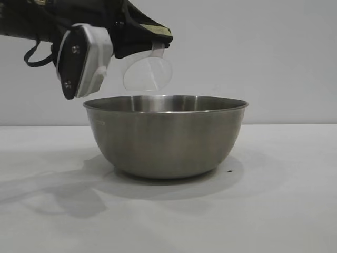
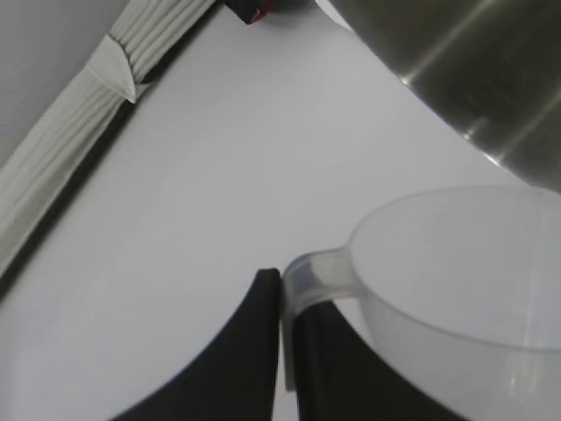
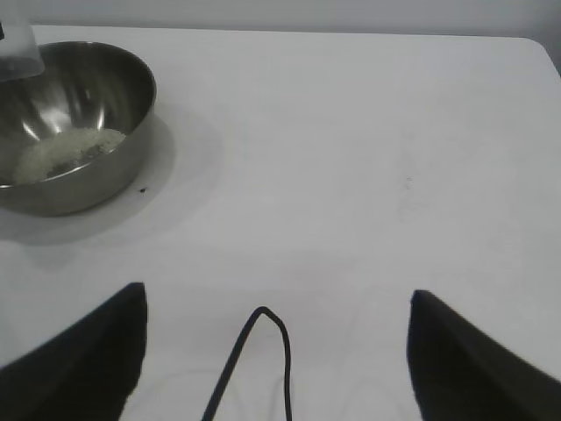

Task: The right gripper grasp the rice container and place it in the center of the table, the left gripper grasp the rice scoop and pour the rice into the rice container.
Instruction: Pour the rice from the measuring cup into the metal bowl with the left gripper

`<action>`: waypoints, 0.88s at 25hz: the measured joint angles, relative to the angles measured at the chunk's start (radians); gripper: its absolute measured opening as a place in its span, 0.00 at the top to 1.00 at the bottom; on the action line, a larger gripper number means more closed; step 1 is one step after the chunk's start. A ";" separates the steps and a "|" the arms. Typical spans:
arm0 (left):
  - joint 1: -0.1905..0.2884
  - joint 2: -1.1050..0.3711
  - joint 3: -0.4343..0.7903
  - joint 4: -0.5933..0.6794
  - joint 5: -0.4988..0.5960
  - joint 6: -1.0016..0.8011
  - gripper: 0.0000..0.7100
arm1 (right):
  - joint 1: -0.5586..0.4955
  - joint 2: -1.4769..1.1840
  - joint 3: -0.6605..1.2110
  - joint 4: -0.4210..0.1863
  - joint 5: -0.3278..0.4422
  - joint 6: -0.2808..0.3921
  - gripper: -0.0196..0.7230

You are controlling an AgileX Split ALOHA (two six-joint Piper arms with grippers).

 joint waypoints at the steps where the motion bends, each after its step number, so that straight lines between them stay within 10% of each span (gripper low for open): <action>1: 0.000 0.000 0.000 0.002 0.000 0.000 1.00 | 0.000 0.000 0.000 0.000 0.000 0.000 0.24; 13: -0.002 0.000 0.000 -0.060 0.000 -0.065 1.00 | 0.000 0.000 0.000 0.001 0.000 0.000 0.24; 22: -0.002 0.000 0.000 -0.360 0.000 -0.444 1.00 | 0.000 0.000 0.000 0.001 0.000 0.000 0.24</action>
